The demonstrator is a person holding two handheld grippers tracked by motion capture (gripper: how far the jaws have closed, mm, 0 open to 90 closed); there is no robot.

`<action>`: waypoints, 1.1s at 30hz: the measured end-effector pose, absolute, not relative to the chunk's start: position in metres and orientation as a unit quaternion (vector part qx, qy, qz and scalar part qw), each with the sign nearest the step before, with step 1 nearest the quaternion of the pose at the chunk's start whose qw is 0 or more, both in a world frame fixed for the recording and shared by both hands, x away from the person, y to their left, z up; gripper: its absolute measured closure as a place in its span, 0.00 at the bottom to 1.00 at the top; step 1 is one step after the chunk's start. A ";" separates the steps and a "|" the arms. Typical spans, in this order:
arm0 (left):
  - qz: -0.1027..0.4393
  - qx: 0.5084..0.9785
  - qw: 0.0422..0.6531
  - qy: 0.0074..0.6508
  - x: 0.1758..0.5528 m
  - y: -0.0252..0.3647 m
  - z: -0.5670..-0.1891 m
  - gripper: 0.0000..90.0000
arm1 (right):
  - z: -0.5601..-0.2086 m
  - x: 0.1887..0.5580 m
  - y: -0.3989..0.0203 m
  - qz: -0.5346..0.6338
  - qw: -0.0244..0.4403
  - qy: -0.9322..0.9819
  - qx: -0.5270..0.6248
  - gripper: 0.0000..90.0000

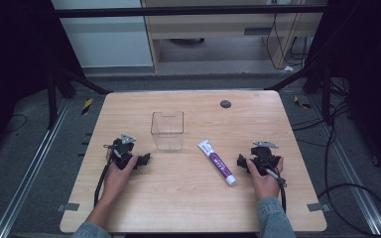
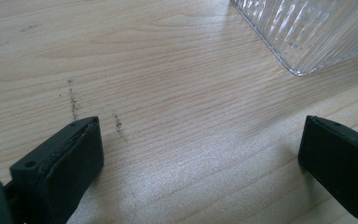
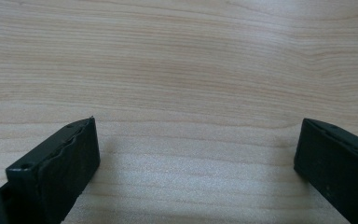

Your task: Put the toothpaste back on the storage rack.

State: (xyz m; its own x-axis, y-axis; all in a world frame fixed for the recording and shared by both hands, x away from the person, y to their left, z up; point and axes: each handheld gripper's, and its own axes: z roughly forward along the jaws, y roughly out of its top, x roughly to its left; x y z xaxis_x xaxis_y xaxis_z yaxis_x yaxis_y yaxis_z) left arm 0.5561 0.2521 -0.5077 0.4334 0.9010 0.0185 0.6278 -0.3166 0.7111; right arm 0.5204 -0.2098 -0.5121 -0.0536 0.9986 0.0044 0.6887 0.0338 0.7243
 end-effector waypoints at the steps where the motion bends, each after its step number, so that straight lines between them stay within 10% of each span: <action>1: 0.212 0.783 0.322 0.488 0.556 0.252 -0.508 0.00 | -0.512 0.520 -0.210 0.288 0.268 0.668 0.632 0.00; 33: 0.212 0.783 0.322 0.488 0.556 0.252 -0.508 0.00 | -0.451 0.488 -0.157 0.290 0.173 0.813 0.475 0.36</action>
